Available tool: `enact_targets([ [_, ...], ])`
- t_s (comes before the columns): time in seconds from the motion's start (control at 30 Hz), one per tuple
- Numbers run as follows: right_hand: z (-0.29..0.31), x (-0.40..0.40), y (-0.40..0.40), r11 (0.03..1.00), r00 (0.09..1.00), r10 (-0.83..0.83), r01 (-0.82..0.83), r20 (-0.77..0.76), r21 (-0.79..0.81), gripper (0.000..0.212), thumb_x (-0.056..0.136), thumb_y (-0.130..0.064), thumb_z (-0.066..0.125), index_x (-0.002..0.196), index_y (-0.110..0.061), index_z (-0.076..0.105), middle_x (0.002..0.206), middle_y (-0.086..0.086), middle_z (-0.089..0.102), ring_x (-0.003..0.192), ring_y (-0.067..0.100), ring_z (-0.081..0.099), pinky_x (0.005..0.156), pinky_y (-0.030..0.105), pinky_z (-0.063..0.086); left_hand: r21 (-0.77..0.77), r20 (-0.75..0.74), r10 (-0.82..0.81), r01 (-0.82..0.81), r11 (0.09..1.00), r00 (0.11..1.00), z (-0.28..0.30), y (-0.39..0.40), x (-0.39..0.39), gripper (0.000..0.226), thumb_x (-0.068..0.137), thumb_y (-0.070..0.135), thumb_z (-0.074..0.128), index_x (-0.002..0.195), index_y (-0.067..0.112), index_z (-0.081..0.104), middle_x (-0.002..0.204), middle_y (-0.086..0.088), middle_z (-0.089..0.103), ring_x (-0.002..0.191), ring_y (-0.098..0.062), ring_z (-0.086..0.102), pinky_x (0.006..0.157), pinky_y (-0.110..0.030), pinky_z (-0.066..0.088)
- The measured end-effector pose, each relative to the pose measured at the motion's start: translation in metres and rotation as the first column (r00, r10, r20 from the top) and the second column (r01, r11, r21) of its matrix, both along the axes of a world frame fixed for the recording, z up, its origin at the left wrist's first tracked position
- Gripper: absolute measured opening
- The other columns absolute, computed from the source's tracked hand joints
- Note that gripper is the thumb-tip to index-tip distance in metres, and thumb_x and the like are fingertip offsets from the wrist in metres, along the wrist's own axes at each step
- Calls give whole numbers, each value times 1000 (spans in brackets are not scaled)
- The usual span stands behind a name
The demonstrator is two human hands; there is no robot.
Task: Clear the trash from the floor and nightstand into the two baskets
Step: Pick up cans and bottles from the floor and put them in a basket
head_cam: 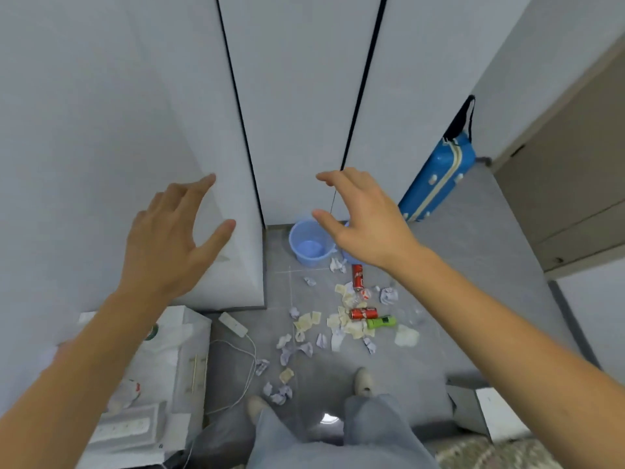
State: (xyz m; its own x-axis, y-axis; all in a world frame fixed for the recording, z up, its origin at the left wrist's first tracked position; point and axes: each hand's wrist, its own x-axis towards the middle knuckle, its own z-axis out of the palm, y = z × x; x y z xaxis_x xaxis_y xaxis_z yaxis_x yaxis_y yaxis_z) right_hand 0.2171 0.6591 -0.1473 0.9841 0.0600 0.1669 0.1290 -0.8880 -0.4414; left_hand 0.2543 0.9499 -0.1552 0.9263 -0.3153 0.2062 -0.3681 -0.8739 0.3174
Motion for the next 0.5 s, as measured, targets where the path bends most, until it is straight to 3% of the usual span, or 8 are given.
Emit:
enact_targets([
  [0.3,-75,-36,-131,985,983,-171,172,-59,11,48,97,-42,59,140,-21,52,126,1,58,116,23,54,88,43,51,38,-60,-153,155,987,986,-58,-137,9,70,95,65,37,153,26,38,136,-9,54,116,-35,54,86,-51,46],
  [0.5,-194,-24,-272,968,952,-240,250,-192,30,44,96,-36,63,136,-22,54,123,1,58,117,23,52,90,43,50,48,-166,-175,185,982,971,-165,-270,21,68,94,62,41,150,24,43,132,-6,57,116,-31,55,85,-46,45],
])
